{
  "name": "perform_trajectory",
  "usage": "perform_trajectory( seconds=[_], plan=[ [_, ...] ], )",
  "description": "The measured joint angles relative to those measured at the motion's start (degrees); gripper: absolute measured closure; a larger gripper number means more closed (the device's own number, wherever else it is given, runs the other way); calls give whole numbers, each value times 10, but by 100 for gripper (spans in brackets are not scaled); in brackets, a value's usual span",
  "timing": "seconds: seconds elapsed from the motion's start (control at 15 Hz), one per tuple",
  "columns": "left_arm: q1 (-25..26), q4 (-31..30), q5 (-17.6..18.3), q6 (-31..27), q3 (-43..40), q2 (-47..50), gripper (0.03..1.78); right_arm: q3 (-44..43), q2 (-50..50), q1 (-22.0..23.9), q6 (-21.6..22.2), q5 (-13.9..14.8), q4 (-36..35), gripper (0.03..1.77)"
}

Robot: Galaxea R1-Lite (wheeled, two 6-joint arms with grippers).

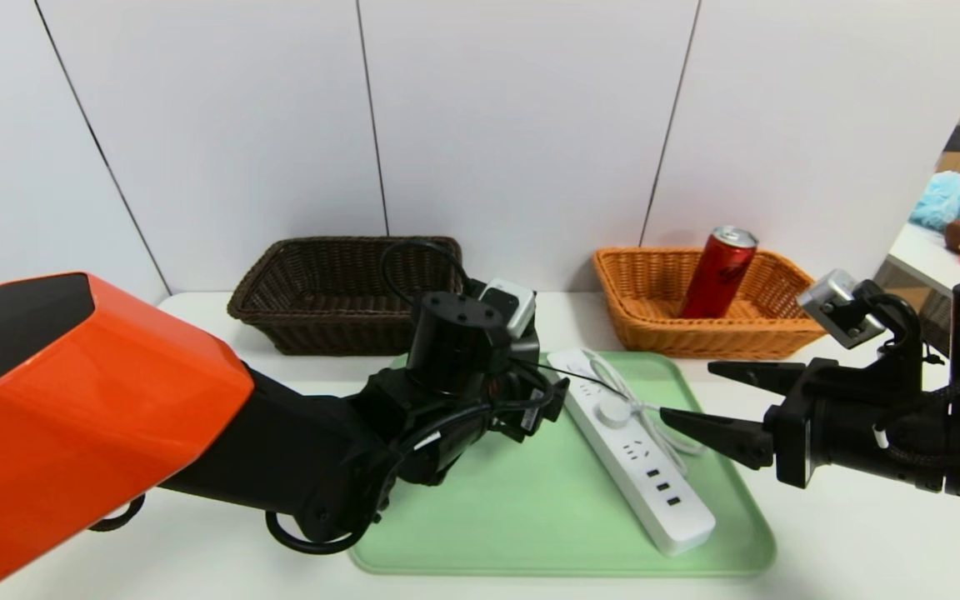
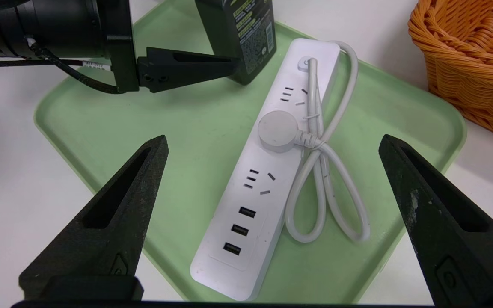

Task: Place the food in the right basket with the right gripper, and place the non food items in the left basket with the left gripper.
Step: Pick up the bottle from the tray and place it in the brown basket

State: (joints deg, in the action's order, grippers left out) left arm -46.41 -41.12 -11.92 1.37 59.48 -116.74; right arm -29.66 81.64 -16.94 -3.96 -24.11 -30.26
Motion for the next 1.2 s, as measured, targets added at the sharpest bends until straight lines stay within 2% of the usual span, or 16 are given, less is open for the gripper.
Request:
perform_trajectory(
  seconds=[0.27, 0.47, 0.73, 1.0, 1.2],
  plan=[
    [-4, -32, -47, 0, 9, -15, 12, 0, -2, 0, 0, 1, 0, 10],
    [-12, -63, -99, -2, 10, -29, 12, 0, -4, -3, 0, 1, 0, 10],
    [-18, -89, -123, -1, 10, -45, 12, 2, -7, -4, 0, 1, 1, 10],
    [-28, -136, -173, -4, 10, -68, 12, 3, -12, -4, 0, 2, 2, 10],
    [-29, -148, -184, -2, 13, -81, 12, 3, -14, -4, 0, 2, 2, 10]
  ],
)
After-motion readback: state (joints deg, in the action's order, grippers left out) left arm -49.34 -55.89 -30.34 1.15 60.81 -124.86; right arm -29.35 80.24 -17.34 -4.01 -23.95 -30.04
